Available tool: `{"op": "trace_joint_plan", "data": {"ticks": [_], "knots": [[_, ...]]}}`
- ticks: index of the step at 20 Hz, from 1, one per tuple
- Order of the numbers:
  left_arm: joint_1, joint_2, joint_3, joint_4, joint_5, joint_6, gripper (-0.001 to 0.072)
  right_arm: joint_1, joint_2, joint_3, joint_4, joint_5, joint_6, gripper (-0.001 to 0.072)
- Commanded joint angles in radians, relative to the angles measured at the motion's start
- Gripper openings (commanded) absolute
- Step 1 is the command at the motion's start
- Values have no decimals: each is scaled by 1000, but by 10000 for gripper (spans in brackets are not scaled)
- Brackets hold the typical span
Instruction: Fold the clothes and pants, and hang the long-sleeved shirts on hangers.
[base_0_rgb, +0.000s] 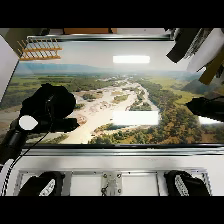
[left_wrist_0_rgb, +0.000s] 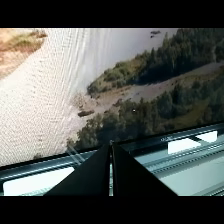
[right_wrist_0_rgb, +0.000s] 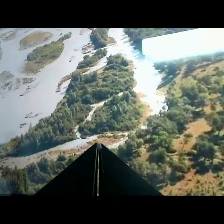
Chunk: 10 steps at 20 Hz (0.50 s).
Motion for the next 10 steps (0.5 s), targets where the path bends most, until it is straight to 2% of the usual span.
{"op": "trace_joint_plan", "data": {"ticks": [1,8,9,10], "knots": [[0,0,0,0,0,2,9,0,0,0,0,0,0,17],[0,0,0,0,3,2,9,0,0,0,0,0,0,17],[1,0,5,8,18,3,119,0,0,0,0,0,0,17],[1,0,30,42,29,3,596,0,0,0,0,0,0,18]]}}
